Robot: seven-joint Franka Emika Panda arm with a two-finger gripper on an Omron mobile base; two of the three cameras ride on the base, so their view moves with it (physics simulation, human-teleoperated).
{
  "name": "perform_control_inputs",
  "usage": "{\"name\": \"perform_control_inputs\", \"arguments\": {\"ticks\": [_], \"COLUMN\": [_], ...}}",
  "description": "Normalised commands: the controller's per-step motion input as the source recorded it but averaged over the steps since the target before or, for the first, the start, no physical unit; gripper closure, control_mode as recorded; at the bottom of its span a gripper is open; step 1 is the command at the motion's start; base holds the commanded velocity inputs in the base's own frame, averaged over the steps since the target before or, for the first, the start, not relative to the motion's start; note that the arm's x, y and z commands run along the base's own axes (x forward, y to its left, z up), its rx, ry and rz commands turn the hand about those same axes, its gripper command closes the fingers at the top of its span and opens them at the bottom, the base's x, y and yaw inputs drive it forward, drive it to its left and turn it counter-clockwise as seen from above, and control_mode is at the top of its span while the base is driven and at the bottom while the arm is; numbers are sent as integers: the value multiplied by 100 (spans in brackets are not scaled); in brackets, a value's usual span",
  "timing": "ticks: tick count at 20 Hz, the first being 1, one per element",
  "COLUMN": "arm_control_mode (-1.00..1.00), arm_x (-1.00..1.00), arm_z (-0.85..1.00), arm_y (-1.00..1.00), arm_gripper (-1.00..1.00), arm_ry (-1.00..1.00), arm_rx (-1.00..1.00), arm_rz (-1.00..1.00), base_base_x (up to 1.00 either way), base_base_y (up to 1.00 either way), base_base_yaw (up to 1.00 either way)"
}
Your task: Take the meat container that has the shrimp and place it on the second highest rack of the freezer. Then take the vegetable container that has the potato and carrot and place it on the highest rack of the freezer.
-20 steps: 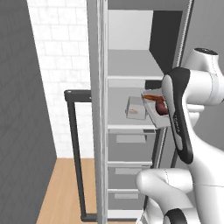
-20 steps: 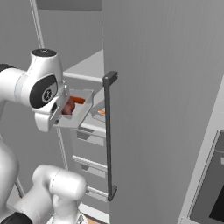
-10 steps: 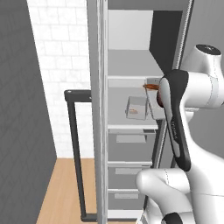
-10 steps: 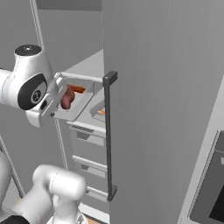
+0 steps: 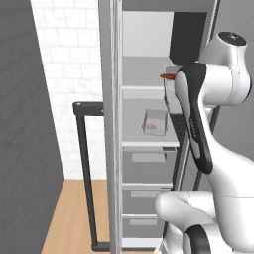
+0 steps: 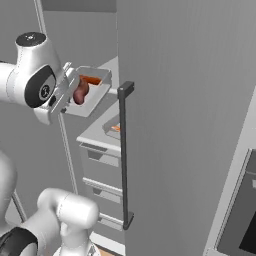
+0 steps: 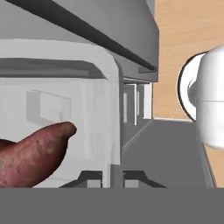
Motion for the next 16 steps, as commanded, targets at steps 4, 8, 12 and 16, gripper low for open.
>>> {"name": "perform_control_inputs", "arguments": {"ticks": [4, 8, 12, 16], "arm_control_mode": [-100, -100, -100, -100], "arm_x": [65, 76, 90, 71], "arm_z": [2, 0, 0, 0], "arm_y": [0, 0, 0, 0], "arm_gripper": [100, 100, 100, 100], "arm_ry": [-3, 0, -1, -3], "arm_rx": [0, 0, 0, 0], "arm_rz": [0, -1, -5, -6], "base_base_x": [0, 0, 0, 0], "base_base_y": [0, 0, 0, 0], "base_base_yaw": [0, 0, 0, 0]}}
